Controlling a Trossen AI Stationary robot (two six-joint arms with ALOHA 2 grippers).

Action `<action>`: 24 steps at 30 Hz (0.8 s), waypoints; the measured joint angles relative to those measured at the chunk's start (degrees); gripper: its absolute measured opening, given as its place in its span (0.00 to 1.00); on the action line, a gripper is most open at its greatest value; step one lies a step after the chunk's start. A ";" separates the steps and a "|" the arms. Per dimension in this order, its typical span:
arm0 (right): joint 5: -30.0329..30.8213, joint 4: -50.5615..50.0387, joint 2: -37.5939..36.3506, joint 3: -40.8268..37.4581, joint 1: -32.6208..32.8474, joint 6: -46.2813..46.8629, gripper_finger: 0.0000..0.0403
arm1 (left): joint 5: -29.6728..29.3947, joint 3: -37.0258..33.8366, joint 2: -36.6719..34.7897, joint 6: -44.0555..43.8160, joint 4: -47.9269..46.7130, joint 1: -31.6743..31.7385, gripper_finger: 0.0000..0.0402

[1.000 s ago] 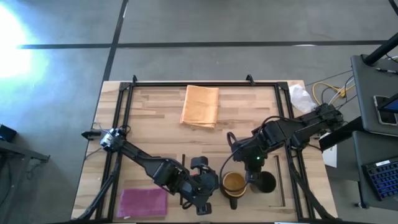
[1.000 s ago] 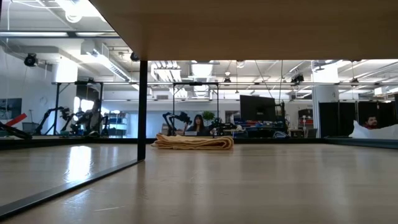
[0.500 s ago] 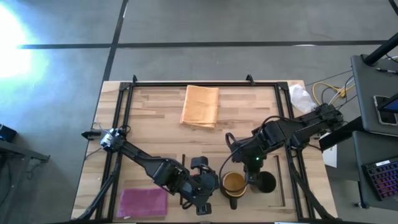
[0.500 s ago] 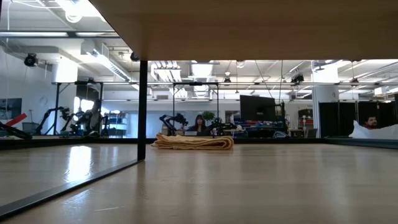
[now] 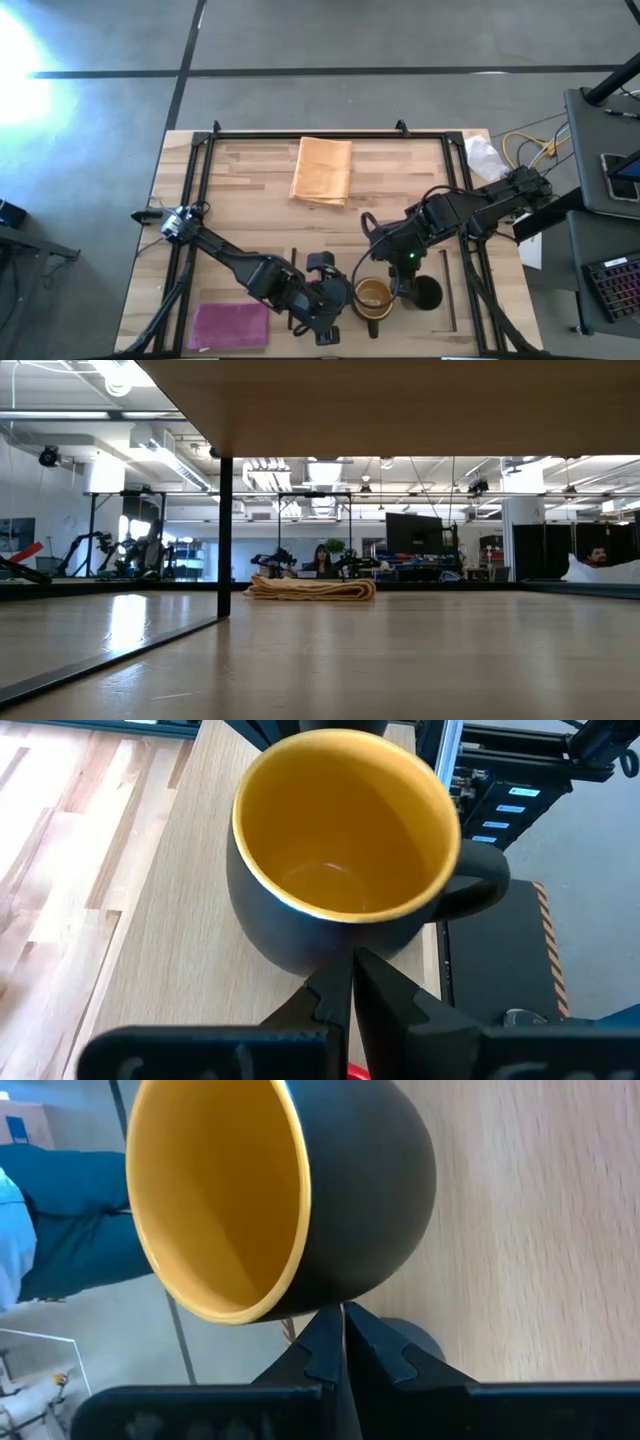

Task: Stack small to large cups/mugs on shelf
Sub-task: Adjust the black mug on the shelf

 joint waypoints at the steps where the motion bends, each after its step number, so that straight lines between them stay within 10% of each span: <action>1: 0.00 0.36 0.00 0.00 0.00 0.02 0.02 | -0.01 -0.18 0.00 -0.02 0.00 0.02 0.00; 24: 0.67 0.41 0.00 0.00 0.00 0.08 0.02 | 0.02 -0.50 -0.07 -0.37 0.64 0.11 0.00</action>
